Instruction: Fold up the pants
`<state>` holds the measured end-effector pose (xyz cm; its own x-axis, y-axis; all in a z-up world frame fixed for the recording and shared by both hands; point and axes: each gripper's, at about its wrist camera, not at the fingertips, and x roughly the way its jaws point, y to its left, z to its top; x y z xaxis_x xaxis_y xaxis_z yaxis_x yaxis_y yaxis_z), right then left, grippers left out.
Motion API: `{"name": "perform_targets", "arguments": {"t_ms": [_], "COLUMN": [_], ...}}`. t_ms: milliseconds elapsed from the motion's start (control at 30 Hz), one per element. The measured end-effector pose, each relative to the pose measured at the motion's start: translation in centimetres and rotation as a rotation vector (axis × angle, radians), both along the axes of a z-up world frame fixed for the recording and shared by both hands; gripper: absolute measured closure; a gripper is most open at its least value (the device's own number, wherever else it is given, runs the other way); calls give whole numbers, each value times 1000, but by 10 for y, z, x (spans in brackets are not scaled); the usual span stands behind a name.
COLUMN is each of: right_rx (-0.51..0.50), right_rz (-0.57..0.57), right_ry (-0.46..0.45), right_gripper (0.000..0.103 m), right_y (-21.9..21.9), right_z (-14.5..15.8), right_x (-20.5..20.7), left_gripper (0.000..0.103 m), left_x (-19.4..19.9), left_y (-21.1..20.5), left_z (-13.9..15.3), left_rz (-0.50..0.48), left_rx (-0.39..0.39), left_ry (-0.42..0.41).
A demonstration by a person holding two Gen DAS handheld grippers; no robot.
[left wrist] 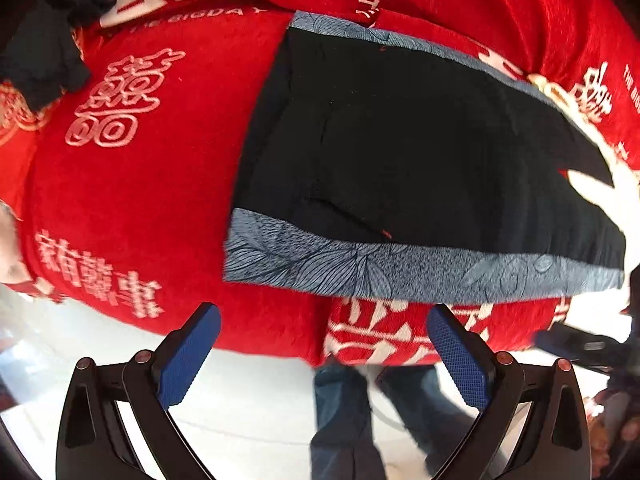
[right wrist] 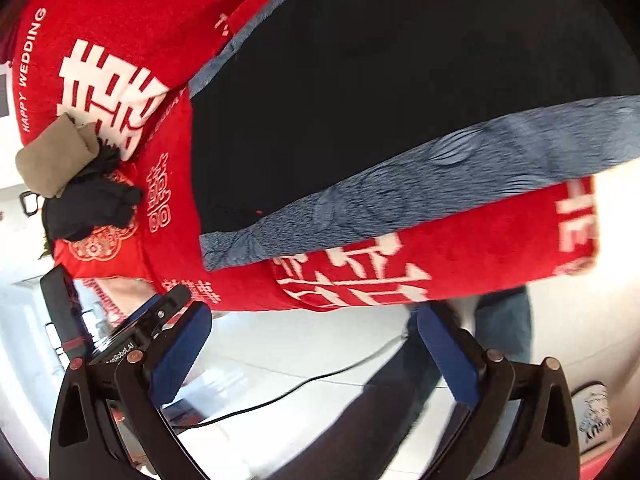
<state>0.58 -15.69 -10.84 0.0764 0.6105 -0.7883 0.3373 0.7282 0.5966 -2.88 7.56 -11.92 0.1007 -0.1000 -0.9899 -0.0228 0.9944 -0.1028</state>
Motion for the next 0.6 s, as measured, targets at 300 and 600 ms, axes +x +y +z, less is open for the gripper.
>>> {"name": "perform_targets", "arguments": {"t_ms": [300,600], "right_rx": [213,350], "right_rz": [32,-122], "right_ry": [7,-50], "right_gripper": [43,43], "right_y": [49,60], "right_z": [-81,-123], "right_x": [8,17], "left_gripper": [0,0], "left_x": [-2,0], "left_y": [12,32], "left_z": [-50,-61], "left_rz": [77,139], "left_rx": [-204,-290], "left_ry": [-34,-37]}}
